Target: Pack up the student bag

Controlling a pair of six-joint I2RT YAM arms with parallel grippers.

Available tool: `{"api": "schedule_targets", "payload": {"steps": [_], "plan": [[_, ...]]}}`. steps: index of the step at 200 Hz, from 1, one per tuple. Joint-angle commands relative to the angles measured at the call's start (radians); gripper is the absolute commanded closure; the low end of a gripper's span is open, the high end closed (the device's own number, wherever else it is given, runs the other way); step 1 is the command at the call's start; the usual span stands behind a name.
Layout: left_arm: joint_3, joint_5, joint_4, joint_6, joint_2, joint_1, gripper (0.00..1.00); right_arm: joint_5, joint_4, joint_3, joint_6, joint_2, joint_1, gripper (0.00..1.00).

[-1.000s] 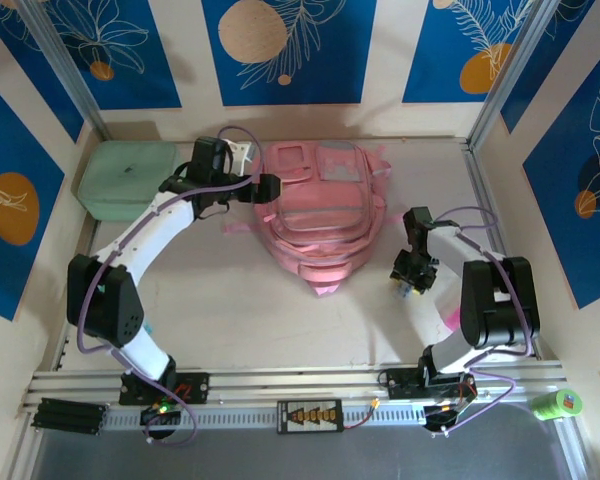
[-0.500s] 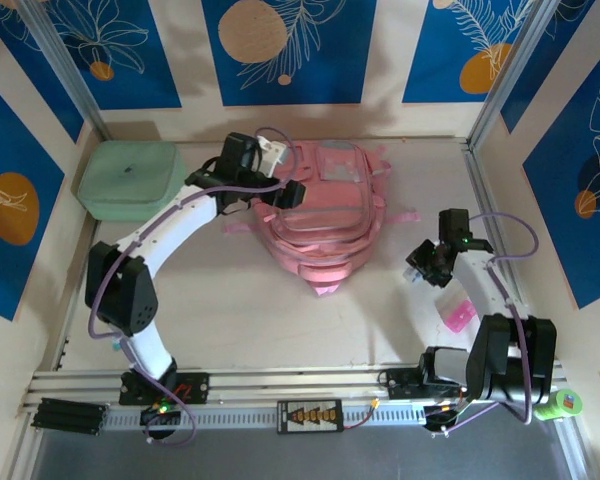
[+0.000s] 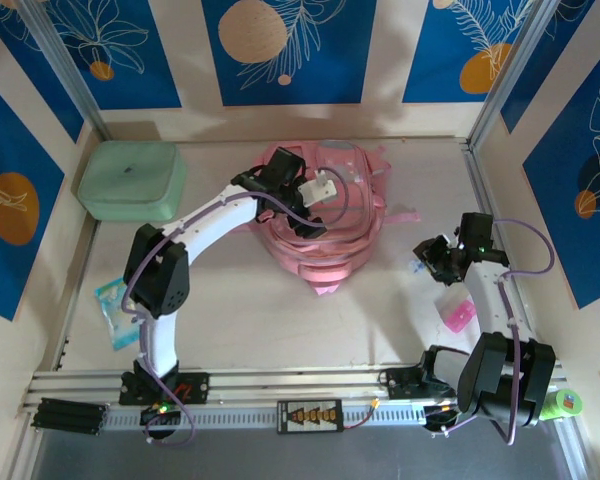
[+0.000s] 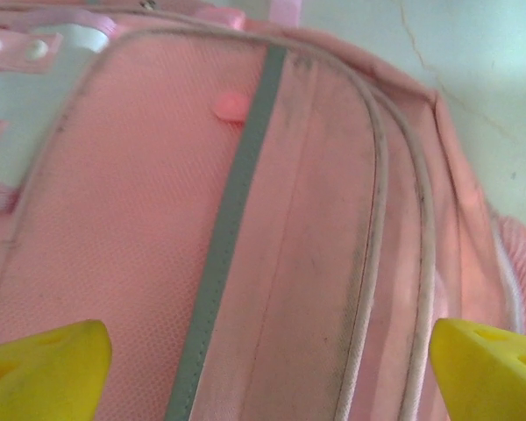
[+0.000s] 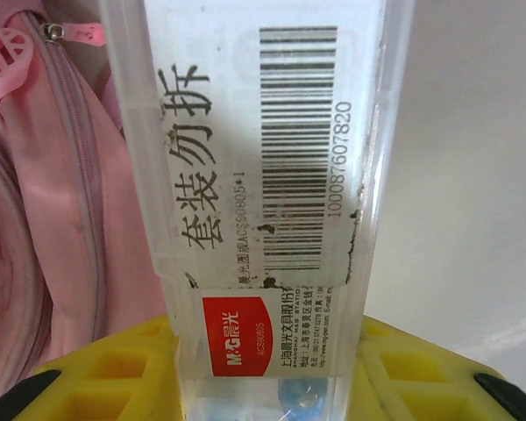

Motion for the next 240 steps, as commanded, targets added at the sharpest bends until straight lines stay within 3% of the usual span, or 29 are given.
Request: {"api": "schedule_targets", "payload": {"steps": [1,46,79,121,161,240], "plan": [[0.032,0.027,-0.057,0.150,0.034,-0.004,0.10,-0.056,0.021,-0.007,0.008,-0.011,-0.006,0.61],[0.074,0.041,-0.099,0.177,0.088,-0.006,0.15,-0.056,0.021,-0.012,0.020,-0.015,-0.007,0.62],[0.096,-0.039,-0.086,0.153,0.097,-0.007,0.31,-0.055,-0.001,0.001,0.003,-0.029,-0.022,0.62],[0.134,-0.098,-0.070,0.123,0.103,-0.007,0.63,-0.083,-0.013,0.017,0.003,-0.053,-0.052,0.63],[0.156,0.004,-0.087,0.083,0.077,-0.005,0.80,-0.121,-0.013,0.015,0.011,-0.073,-0.053,0.63],[0.196,0.074,-0.065,-0.075,0.062,0.015,0.96,-0.166,0.030,0.016,0.015,-0.083,0.005,0.65]]}}
